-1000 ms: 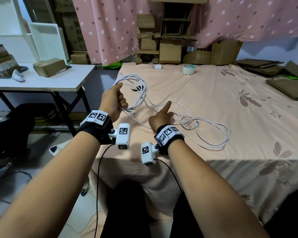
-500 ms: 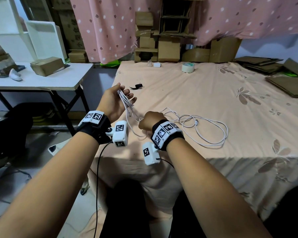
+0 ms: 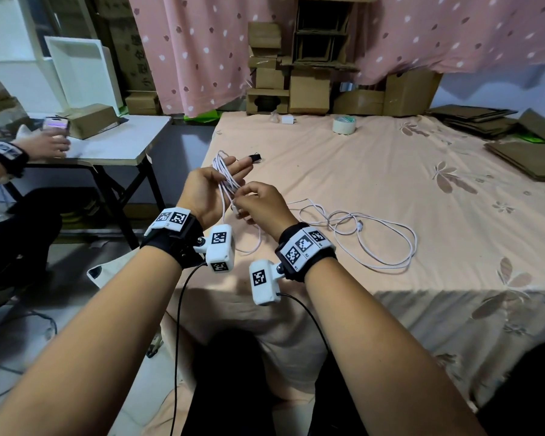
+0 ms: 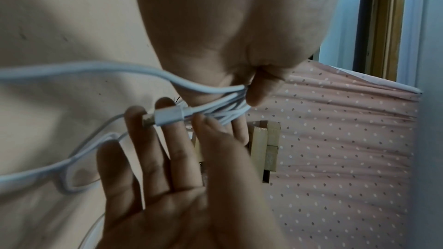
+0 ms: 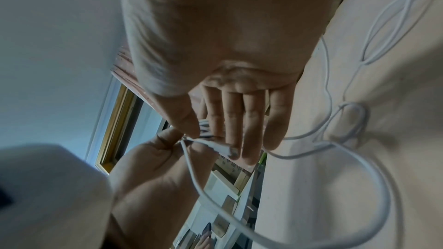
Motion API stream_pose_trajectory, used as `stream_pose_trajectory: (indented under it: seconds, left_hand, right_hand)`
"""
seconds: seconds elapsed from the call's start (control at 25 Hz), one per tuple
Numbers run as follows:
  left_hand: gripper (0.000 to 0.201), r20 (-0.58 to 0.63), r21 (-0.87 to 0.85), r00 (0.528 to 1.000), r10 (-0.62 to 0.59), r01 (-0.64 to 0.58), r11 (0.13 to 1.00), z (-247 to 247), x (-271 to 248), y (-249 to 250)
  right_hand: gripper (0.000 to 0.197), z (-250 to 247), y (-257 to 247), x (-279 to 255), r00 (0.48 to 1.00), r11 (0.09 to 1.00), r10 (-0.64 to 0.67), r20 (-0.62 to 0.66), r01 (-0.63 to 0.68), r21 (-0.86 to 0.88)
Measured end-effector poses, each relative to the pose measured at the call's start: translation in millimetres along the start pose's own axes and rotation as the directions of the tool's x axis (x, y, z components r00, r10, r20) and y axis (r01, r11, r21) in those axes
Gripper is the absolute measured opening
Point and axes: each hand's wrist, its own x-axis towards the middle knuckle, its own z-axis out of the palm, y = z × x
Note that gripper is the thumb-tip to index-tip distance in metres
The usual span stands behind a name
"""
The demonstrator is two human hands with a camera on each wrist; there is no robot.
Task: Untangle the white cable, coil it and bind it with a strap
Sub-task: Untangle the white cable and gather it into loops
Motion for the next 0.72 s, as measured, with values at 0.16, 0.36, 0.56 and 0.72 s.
stream_pose_trajectory:
  seconds: [0.16, 0.36, 0.56, 0.72]
  left_hand:
    - [0.060, -0.020, 0.068, 0.998, 0.052, -0.050, 0.996, 1.8, -1.7, -3.2]
    - [0.038, 0.005, 0.091, 0.999, 0.050, -0.050, 0.995, 4.8, -5.1, -4.4]
    - [0.013, -0.071, 0.092, 0.997, 0.015, -0.009, 0.996, -4.8, -0.3, -8.5]
    - [0.016, -0.029, 0.234, 0.999, -0.014, 0.020, 0.972, -8.8, 1.8, -15.5]
  right_hand:
    - [0.023, 5.4, 6.3, -1.8, 1.000, 0.999, -0.010, -0.015, 0.010, -0.045]
    - [0.021, 6.6, 8.5, -1.3, 0.999, 0.999, -0.035, -0.020, 0.034, -0.033]
    - [0.025, 1.8, 4.0, -2.0, 0.999, 0.986, -0.030, -0.015, 0.032, 0.163]
    - [0.025, -2.3, -6.3, 0.8, 0.997, 0.972, -0.024, -0.077, 0.042, 0.231]
